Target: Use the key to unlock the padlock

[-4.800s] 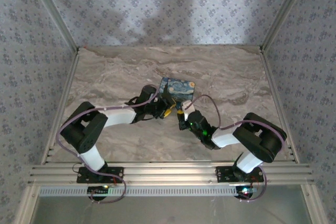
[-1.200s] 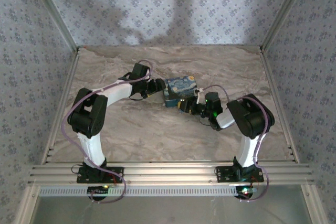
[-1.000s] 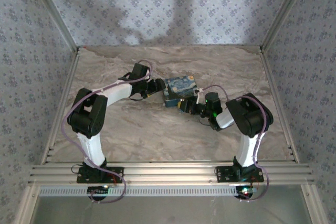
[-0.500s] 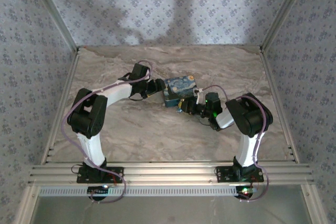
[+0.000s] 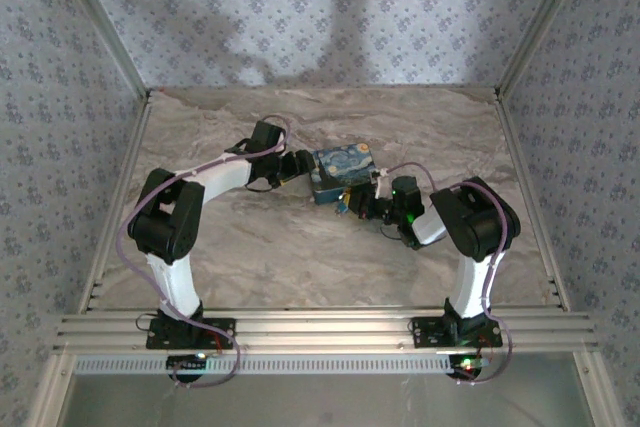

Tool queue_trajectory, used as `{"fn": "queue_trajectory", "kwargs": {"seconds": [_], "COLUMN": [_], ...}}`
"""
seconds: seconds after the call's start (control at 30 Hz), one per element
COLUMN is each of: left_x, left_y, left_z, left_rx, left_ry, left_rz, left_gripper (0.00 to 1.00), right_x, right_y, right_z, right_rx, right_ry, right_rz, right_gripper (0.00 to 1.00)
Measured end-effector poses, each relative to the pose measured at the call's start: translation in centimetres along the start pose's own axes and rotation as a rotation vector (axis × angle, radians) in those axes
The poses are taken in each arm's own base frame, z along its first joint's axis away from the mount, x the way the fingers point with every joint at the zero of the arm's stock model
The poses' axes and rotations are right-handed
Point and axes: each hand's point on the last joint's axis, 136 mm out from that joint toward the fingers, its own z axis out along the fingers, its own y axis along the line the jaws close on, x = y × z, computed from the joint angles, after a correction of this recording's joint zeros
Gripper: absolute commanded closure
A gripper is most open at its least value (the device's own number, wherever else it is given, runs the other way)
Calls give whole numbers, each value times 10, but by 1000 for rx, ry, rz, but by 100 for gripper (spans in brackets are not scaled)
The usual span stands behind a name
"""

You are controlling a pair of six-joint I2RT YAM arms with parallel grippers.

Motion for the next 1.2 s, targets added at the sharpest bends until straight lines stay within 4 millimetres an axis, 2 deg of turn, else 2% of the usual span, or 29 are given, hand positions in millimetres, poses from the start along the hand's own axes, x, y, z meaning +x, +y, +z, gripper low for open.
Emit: {"fn": "queue_trajectory", "kwargs": {"seconds": [0.43,1.0,1.2], "left_x": [0,3,4], "left_y": [1,2,2], "left_z": [-1,-3,-4], "left_rx": [-6,-1,-1], "left_ry": [-7,-18,-17], "left_rz": [3,0,0], "left_gripper": [22,22,22], "right_x": [0,-16,-21], "right_y": [-3,-8,-7], "right_z": [-8,-22,-33], "right_rx": [17,48,69], "right_ry": [-7,-87,-111], "right_rz": [52,146,144], "right_gripper": [97,100,99]}}
